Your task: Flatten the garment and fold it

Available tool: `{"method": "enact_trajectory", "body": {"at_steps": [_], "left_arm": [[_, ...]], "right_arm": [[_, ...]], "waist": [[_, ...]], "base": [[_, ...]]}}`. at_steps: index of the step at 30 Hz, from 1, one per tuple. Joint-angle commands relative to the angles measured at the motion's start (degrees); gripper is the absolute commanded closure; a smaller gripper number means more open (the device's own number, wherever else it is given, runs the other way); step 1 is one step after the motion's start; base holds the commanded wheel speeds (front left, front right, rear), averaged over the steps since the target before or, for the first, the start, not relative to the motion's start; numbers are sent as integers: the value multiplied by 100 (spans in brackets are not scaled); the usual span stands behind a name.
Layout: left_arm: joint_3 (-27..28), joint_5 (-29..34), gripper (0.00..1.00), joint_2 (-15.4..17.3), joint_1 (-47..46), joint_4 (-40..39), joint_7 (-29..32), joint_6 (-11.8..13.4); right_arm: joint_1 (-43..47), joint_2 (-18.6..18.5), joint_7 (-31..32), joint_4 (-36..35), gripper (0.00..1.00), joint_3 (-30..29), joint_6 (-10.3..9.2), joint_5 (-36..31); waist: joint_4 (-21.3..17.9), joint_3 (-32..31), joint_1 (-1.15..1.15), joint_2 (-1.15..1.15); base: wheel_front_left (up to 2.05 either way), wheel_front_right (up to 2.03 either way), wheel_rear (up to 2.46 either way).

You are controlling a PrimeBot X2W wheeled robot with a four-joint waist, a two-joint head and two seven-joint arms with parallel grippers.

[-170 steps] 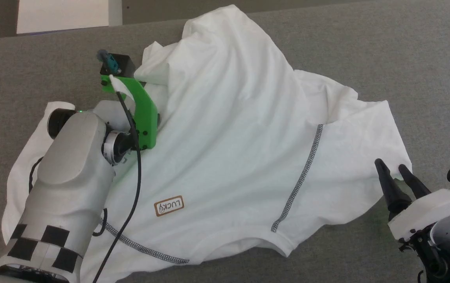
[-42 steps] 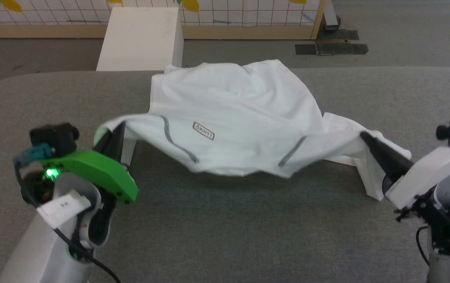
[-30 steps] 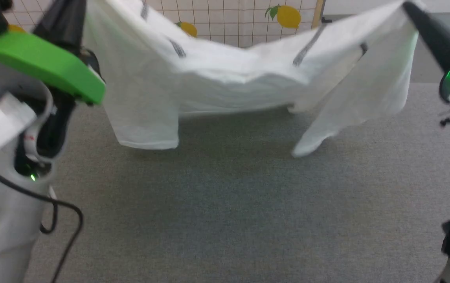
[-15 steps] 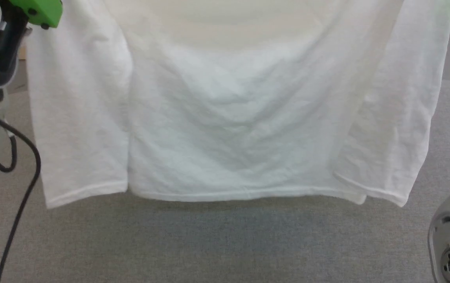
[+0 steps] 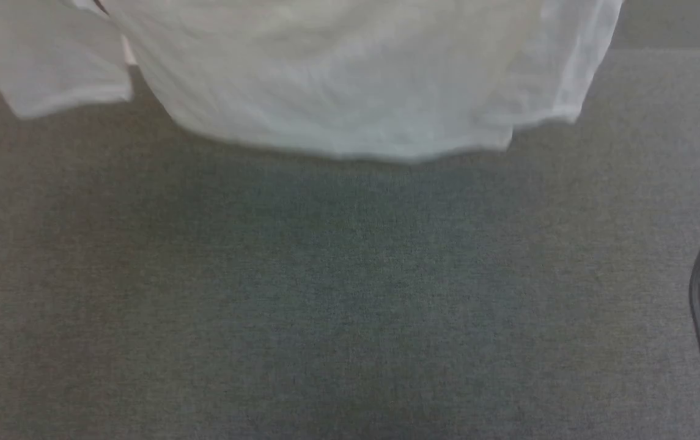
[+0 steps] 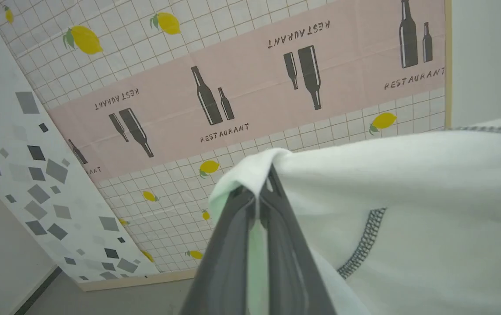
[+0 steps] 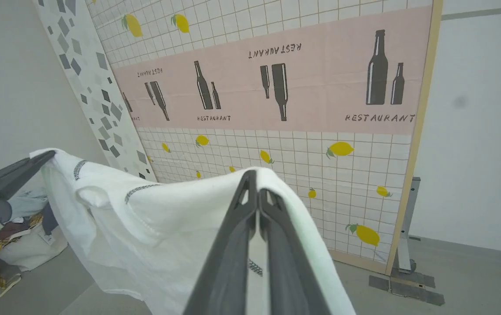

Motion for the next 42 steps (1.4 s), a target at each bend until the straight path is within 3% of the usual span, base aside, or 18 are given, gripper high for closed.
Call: {"method": "enact_trajectory", "body": {"at_steps": [1, 11, 17, 23, 32, 37, 42], "left_arm": [[28, 111, 100, 27, -275, 78, -119, 102], [146, 566, 100, -186, -1042, 371, -1140, 620], [108, 506, 100, -299, -666, 410, -1412, 716], [82, 284, 100, -396, 32, 388, -1587, 724], [594, -601, 100, -902, 1926, -62, -2718, 957], [792, -1043, 100, -1123, 3765, -491, -3118, 1131], [813, -1424, 100, -1356, 5486, -709, -3213, 1265]], "right_arm": [[-280, -4, -137, 108, 100, 77, -8, -168], [-1497, -4, -1263, 1293, 100, 384, -8, -711], [-1417, -49, -1437, 1599, 100, 631, -8, -858], [-801, -397, -1511, 1497, 100, 996, -8, -486], [1615, -943, -1966, 236, 100, 1151, -8, 716], [3741, -917, -2289, -610, 100, 950, -8, 992], [5535, -576, -2593, -1105, 100, 521, -8, 890]], "waist": [[-161, 793, 0, 0], [-174, 1592, 0, 0], [-35, 1708, 0, 0], [98, 1518, 0, 0], [389, 639, 0, 0], [426, -25, 0, 0], [419, -495, 0, 0]], "base": [[0, 0, 0], [0, 0, 0], [0, 0, 0], [0, 0, 0], [0, 0, 0], [0, 0, 0], [0, 0, 0]]}}
